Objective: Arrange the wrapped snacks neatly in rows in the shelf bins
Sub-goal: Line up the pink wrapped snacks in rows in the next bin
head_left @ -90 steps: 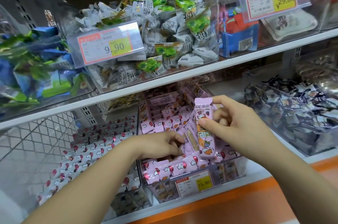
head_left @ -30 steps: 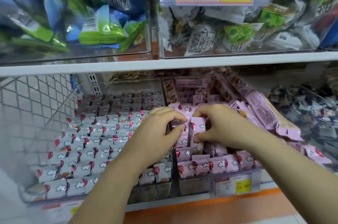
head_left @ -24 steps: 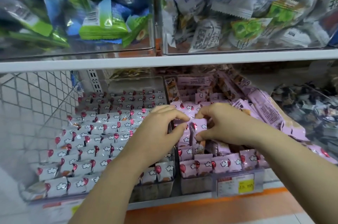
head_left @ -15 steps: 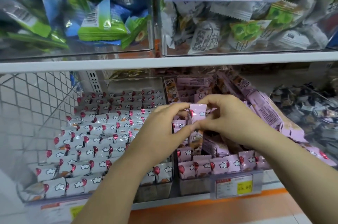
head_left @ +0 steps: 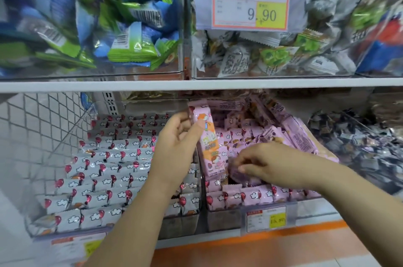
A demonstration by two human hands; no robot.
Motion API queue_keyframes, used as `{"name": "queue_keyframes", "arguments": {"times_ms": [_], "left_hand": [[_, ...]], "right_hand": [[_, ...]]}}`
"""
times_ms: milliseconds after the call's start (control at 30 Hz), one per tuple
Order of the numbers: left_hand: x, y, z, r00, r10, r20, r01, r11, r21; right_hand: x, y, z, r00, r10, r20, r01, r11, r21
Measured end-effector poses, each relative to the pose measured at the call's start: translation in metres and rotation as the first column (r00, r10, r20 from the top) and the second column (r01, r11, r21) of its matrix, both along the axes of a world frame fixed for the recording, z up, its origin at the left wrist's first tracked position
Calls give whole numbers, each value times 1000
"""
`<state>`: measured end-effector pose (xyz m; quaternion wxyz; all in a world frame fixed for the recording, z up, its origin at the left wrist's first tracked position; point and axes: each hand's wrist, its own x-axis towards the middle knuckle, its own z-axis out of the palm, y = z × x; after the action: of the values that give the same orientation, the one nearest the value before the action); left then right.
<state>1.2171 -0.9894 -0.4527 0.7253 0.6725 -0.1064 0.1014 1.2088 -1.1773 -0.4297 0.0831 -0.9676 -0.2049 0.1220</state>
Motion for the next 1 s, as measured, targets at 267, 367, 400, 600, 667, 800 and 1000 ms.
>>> {"name": "queue_keyframes", "arguments": {"times_ms": [267,367,400,600,667,800,1000], "left_hand": [[-7,13,-7,998,-34,-59,39,995,93],[-10,17,-6,997,-44,-66,50,994,96],[-11,18,-5,996,-51,-72,58,994,88],[-13,26,-3,989,-93,-116,109,985,132],[-14,28,-3,987,-106,-118,124,979,160],[-16,33,3,996,-17,-86,27,993,115],[-5,60,-4,944,324,-60,-287,900,329]], "right_hand": [[5,12,-10,992,-100,-83,91,991,-103],[2,9,-4,961,-242,135,223,964,141],[-1,8,0,940,-276,200,231,947,221],[-24,8,10,785,-443,434,141,809,571],[-30,14,7,783,-483,393,132,746,653],[-29,32,-1,844,-453,288,58,611,789],[-18,65,-11,947,-304,106,129,659,741]]}}
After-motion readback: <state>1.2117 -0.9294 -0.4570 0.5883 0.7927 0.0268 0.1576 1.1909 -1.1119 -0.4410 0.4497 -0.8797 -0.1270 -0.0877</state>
